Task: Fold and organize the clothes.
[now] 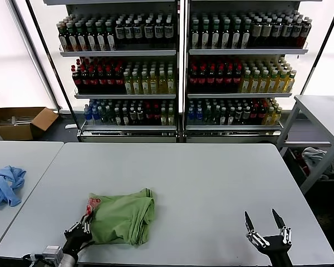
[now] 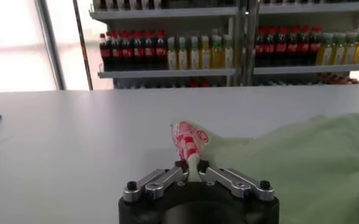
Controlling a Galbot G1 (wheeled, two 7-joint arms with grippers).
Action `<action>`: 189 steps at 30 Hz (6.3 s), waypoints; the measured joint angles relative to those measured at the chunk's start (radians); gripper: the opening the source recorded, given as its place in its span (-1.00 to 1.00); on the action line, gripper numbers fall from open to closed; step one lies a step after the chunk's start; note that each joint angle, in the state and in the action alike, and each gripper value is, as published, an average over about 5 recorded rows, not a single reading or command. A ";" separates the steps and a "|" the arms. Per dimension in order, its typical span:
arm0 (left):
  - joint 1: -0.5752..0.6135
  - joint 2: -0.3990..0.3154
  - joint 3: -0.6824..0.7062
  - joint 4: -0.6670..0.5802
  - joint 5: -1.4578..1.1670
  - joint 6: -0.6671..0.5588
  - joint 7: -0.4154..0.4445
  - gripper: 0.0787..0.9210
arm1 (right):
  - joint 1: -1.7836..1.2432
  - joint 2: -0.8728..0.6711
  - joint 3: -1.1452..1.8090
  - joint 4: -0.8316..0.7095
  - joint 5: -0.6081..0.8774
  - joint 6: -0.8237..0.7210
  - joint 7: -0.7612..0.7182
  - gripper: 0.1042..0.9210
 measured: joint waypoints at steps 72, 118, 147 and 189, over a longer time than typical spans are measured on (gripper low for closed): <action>-0.337 -0.162 0.517 -0.115 0.451 0.118 -0.144 0.48 | 0.093 0.010 -0.055 0.038 0.007 -0.075 0.010 0.76; -0.092 -0.153 0.092 -0.394 0.347 0.256 -0.101 0.77 | 0.975 0.262 -0.802 -0.394 0.378 -0.693 0.126 0.59; -0.076 -0.163 0.096 -0.404 0.337 0.321 -0.114 0.77 | 0.959 0.321 -0.754 -0.442 0.335 -0.652 0.143 -0.94; -0.078 -0.164 0.127 -0.404 0.328 0.318 -0.119 0.77 | 0.768 -0.054 -0.281 -0.329 0.040 -0.555 -0.021 0.26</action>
